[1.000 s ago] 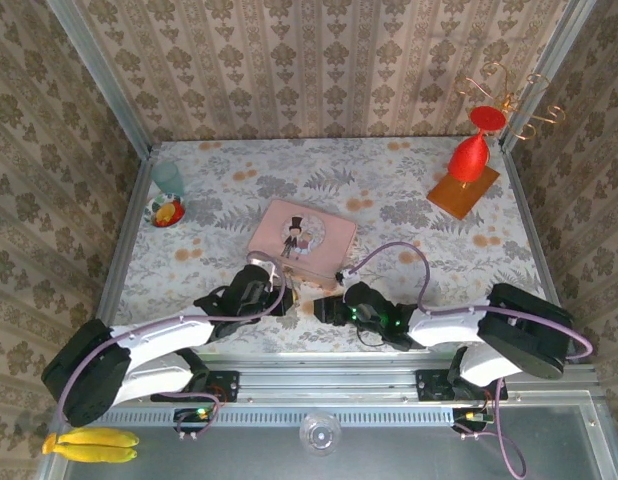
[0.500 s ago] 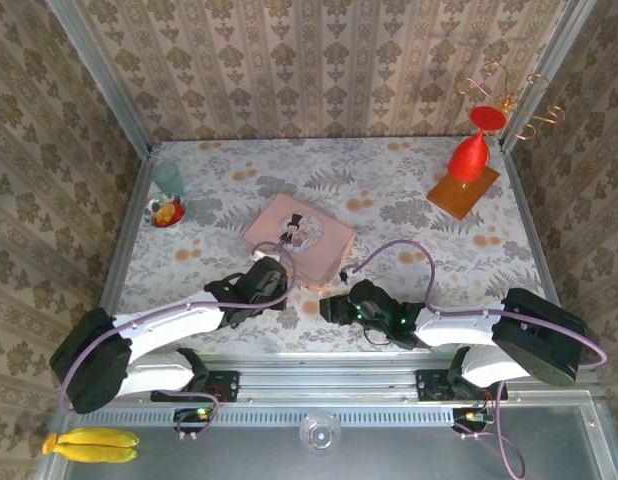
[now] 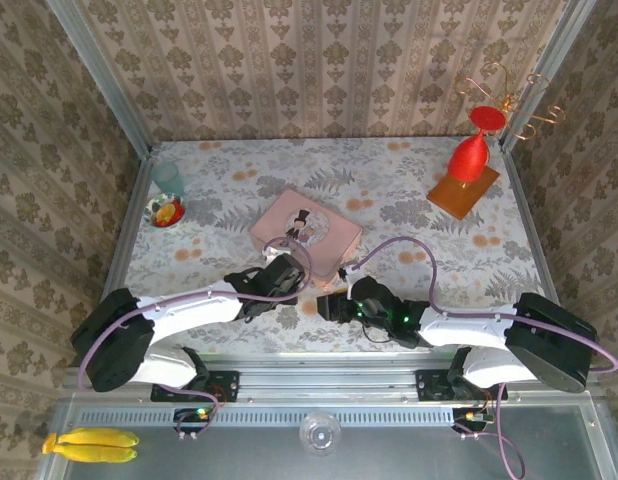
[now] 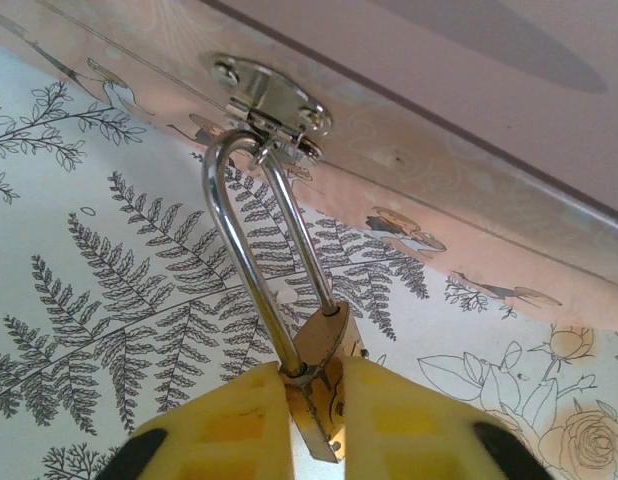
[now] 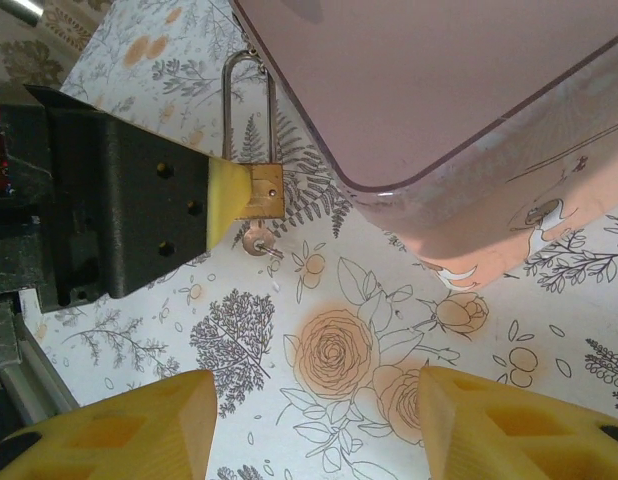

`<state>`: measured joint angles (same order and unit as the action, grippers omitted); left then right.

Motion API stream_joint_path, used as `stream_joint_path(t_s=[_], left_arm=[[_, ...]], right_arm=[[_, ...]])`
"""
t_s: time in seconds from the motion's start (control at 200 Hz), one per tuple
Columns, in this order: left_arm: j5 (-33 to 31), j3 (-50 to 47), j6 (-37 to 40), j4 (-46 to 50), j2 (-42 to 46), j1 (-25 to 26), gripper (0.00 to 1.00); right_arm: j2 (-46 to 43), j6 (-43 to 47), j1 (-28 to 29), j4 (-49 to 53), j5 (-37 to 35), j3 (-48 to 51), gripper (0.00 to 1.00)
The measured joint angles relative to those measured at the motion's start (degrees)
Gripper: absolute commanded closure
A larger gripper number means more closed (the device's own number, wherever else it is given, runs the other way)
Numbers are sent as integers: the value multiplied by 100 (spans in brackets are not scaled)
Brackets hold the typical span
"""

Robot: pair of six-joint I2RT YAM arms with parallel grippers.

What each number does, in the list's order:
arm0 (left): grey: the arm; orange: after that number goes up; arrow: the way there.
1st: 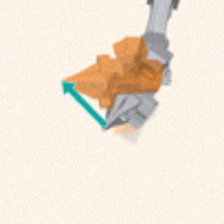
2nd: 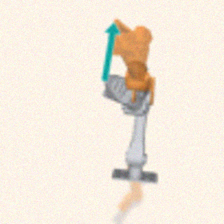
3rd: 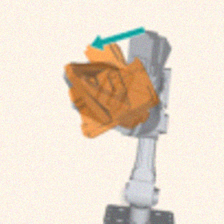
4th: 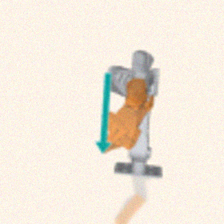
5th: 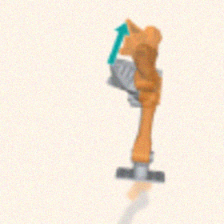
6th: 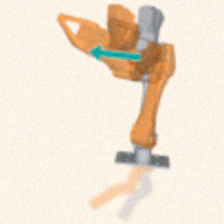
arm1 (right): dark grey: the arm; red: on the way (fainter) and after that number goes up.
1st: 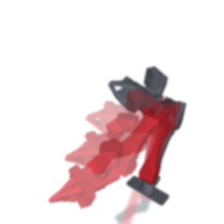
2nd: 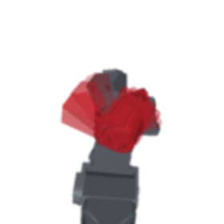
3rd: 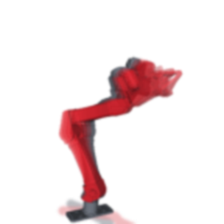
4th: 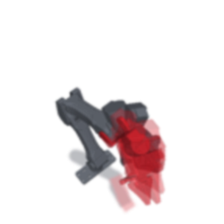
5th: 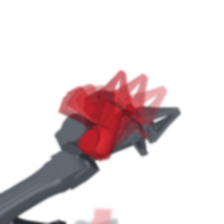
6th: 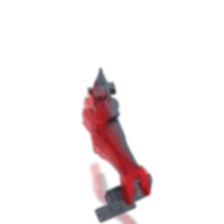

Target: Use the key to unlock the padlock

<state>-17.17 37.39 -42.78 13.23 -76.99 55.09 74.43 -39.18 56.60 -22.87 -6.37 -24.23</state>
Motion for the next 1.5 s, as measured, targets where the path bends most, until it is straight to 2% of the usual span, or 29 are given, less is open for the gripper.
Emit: stream_joint_path(t_s=[0.24,0.375,0.565,0.755,0.93,1.09,1.495], left_arm=[[195,-531,214,-238,590,-179,71],[507,-857,348,-380,957,-520,66],[848,-1051,616,-426,1631,-922,54],[1246,-970,1115,-317,2288,-1834,43],[1617,-601,1574,-153,2221,-2702,33],[1786,-114,1832,-111,1836,-3403,30],[1735,105,1996,94,1410,-3720,27]], right_arm=[[-2,-2,2,0,85,-15,44],[-2,-11,7,-4,85,-17,44],[114,-22,52,-2,155,-160,45],[684,-177,380,-24,260,-743,46],[1349,-448,474,-105,258,-1086,46],[1810,-584,450,98,254,-1508,43],[1853,-612,-444,664,459,-1587,42]])
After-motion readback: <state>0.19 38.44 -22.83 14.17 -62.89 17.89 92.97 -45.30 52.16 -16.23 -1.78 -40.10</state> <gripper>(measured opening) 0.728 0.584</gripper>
